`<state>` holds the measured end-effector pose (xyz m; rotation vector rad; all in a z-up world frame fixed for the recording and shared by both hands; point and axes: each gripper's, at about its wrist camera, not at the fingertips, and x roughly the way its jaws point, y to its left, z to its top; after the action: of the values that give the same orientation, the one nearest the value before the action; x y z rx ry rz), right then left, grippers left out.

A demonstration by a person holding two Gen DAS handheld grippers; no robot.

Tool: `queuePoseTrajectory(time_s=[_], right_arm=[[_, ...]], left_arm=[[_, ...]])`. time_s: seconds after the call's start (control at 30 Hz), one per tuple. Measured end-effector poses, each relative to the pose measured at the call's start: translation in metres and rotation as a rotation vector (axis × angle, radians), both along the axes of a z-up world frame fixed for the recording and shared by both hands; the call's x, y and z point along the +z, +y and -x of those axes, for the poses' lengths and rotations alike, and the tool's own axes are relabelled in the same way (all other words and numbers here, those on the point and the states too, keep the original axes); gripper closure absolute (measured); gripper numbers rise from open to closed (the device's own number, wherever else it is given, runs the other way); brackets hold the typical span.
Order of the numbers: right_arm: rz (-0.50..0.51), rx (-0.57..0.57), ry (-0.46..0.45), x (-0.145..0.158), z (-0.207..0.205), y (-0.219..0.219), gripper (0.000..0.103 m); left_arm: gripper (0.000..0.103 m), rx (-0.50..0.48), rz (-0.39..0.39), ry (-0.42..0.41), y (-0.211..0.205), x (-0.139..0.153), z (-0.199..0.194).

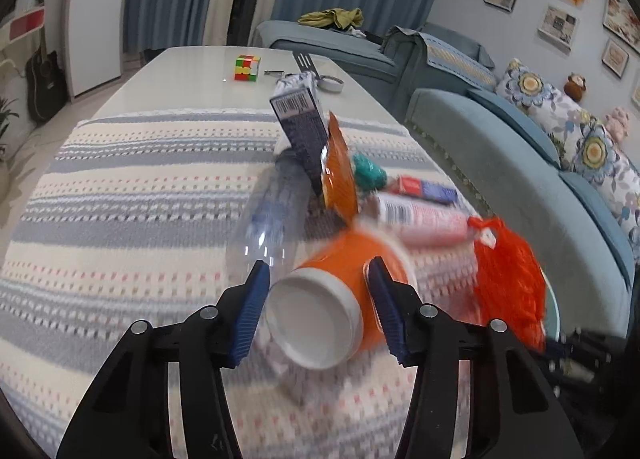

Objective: Collect trash
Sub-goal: 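Grasp the orange paper cup with the left gripper while the right gripper grasps the red plastic bag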

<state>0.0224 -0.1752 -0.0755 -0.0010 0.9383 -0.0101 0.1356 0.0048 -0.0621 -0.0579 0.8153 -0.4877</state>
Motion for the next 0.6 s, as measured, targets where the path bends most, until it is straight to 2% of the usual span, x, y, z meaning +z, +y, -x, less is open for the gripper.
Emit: queuePoseTrajectory(time_s=[0.07, 0.33, 0.4, 0.47, 0.57, 0.6], right_arm=[[0.002, 0.01, 0.011, -0.002, 0.007, -0.001, 0.09], [0.034, 0.016, 0.052, -0.005, 0.041, -0.01, 0.089], [0.034, 0.009, 0.057, -0.003, 0.048, -0.015, 0.088], [0.029, 0.008, 0.052, 0.0, 0.053, -0.019, 0.085], [0.015, 0.004, 0.017, 0.009, 0.062, -0.022, 0.065], [0.006, 0.005, -0.002, 0.013, 0.065, -0.022, 0.055]], left_arm=[[0.056, -0.024, -0.018, 0.015, 0.003, -0.002, 0.02], [0.053, -0.14, -0.054, 0.097, 0.007, -0.017, 0.078], [0.05, -0.129, -0.073, 0.083, 0.009, -0.016, 0.082], [0.039, -0.1, -0.084, 0.047, 0.011, -0.009, 0.08], [0.024, -0.07, -0.088, 0.003, 0.011, 0.007, 0.063], [0.023, -0.063, -0.09, -0.006, 0.01, 0.011, 0.055]])
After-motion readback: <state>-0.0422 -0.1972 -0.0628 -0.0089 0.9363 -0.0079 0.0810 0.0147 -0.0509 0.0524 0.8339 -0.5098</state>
